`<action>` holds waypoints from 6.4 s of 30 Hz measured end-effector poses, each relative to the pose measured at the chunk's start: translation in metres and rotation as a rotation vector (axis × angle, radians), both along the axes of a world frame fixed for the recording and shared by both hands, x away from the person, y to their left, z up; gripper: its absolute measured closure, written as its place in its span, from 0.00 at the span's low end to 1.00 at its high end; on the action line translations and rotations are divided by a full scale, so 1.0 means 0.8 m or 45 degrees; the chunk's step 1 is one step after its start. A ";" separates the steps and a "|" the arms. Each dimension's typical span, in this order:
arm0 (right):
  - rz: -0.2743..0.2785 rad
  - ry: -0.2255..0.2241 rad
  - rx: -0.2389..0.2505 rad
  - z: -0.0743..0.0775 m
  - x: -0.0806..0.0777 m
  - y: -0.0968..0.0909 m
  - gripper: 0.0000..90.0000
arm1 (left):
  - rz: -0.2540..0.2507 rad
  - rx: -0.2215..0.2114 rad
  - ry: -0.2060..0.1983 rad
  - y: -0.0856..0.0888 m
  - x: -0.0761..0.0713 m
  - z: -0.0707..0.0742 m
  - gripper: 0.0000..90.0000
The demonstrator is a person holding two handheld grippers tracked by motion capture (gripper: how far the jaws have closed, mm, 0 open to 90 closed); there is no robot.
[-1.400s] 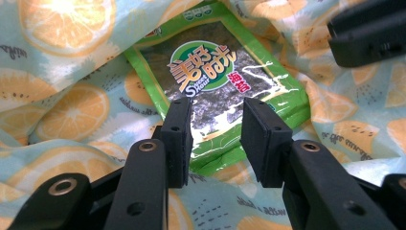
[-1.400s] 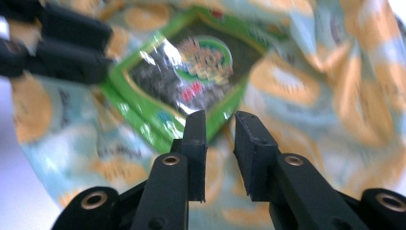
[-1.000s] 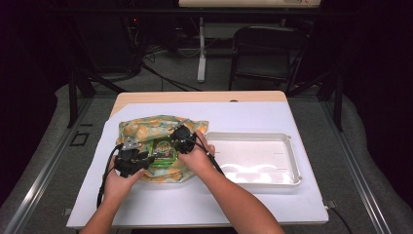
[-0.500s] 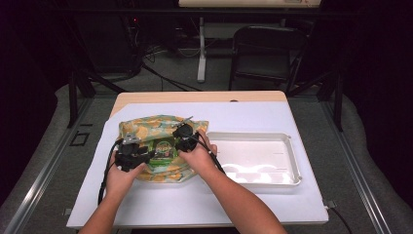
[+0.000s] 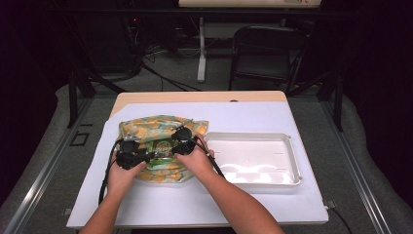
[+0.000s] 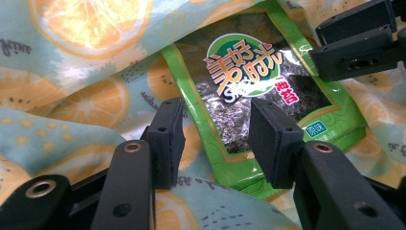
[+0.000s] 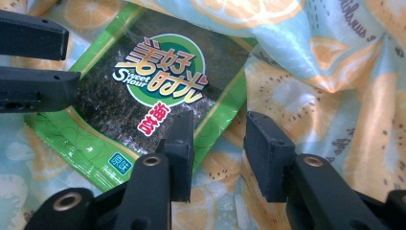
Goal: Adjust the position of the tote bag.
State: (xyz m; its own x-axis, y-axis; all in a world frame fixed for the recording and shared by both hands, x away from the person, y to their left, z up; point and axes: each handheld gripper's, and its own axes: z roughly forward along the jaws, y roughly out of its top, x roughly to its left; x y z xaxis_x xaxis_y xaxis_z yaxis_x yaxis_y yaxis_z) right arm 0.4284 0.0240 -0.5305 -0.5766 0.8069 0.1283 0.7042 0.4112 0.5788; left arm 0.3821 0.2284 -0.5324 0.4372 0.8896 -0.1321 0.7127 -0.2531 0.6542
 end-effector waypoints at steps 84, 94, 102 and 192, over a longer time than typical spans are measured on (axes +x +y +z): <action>0.064 -0.082 0.116 0.024 -0.030 -0.013 0.80 | 0.168 -0.479 0.317 0.002 0.023 -0.004 0.69; 0.223 -0.036 0.139 0.018 -0.076 -0.005 0.81 | 0.176 -0.482 0.316 0.001 0.023 -0.003 0.69; 0.268 -0.018 0.090 -0.009 -0.094 0.001 0.82 | 0.182 -0.492 0.317 0.001 0.023 -0.001 0.69; 0.108 -0.052 0.110 -0.021 -0.077 -0.034 0.81 | 0.180 -0.661 0.239 0.047 -0.029 0.035 0.80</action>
State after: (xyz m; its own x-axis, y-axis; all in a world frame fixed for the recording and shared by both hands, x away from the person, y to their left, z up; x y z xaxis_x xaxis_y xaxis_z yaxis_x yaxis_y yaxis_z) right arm 0.3667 -0.0034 -0.5477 -0.6486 0.7418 0.1704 0.6440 0.4156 0.6422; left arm 0.3589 0.2657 -0.5047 0.2452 0.7356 -0.6315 0.8322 0.1744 0.5263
